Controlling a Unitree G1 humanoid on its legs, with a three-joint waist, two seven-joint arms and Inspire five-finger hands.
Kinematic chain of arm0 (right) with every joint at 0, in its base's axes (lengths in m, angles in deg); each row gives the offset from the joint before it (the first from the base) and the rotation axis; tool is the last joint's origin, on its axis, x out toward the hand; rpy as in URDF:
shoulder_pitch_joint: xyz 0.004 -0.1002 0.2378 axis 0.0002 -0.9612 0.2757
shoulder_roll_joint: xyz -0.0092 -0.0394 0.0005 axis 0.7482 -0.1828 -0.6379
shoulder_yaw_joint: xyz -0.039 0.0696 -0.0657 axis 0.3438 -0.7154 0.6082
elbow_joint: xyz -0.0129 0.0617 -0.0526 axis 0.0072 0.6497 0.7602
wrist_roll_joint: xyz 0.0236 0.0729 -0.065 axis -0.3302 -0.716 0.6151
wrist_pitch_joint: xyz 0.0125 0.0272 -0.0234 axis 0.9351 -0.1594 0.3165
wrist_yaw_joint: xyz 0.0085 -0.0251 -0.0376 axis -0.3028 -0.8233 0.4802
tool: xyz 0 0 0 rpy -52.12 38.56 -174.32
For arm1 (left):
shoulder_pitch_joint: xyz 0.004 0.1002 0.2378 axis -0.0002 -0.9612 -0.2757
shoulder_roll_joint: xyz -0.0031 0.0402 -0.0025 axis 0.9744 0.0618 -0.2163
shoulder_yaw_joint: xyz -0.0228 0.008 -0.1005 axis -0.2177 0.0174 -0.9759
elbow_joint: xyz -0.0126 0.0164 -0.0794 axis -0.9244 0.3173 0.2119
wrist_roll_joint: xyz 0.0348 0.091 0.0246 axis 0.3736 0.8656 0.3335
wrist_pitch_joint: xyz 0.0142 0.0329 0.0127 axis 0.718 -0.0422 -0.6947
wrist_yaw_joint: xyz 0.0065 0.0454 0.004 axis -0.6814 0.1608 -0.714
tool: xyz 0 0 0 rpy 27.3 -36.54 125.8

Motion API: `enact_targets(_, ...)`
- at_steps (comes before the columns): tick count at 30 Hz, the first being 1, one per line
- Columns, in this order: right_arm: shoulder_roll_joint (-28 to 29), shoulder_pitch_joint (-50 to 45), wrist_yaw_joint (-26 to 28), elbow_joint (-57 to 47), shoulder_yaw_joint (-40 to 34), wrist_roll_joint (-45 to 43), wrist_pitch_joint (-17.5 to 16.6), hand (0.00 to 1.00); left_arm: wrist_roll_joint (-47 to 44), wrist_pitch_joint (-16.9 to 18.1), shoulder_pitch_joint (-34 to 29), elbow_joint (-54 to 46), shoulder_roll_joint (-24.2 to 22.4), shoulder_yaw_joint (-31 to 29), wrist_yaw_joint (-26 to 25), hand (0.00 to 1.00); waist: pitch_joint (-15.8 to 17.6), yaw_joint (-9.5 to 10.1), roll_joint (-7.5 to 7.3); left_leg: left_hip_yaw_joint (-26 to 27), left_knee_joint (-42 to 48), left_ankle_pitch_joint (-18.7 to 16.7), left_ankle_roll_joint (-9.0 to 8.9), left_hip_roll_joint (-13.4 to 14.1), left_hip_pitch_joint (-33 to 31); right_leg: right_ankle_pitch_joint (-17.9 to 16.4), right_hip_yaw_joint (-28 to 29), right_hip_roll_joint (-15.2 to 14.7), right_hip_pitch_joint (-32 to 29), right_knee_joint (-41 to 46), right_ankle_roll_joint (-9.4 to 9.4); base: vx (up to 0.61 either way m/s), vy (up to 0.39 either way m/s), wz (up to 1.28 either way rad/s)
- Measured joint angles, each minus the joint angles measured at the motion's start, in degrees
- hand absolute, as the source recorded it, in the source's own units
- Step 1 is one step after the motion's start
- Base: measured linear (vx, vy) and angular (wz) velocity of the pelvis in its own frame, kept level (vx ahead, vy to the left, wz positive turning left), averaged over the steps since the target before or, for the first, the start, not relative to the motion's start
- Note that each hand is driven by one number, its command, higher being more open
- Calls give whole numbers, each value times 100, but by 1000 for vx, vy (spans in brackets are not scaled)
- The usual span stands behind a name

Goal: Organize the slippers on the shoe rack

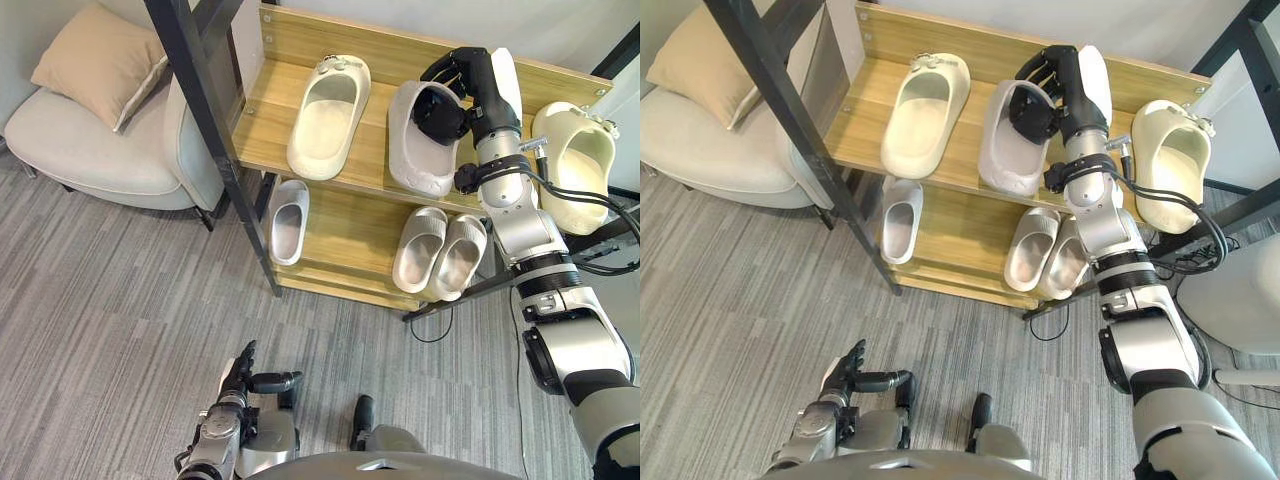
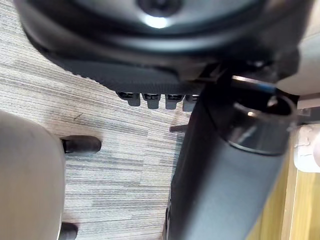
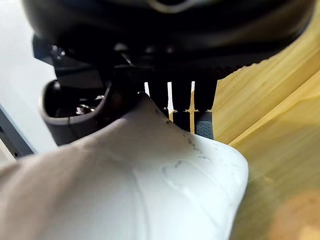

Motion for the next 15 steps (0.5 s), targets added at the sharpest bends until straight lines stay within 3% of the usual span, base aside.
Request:
enact_targets(10, -24, -1649, 90, -2395, -203, 17, -109, 0, 73, -107, -23, 59, -7, -64, 9, 100, -12, -230, 17, 158, -2, -63, -45, 63, 156, -2, 133, -7, -4, 178, 3, -31, 12, -9)
enact_targets(15, -21, -2329, 37, -3510, -719, 38, -356, 0, 186, -127, -37, 179, -85, -114, 14, 100, -96, -354, 132, 158, -2, -58, -39, 67, 161, -3, 133, 1, 1, 174, 3, 0, 0, 0)
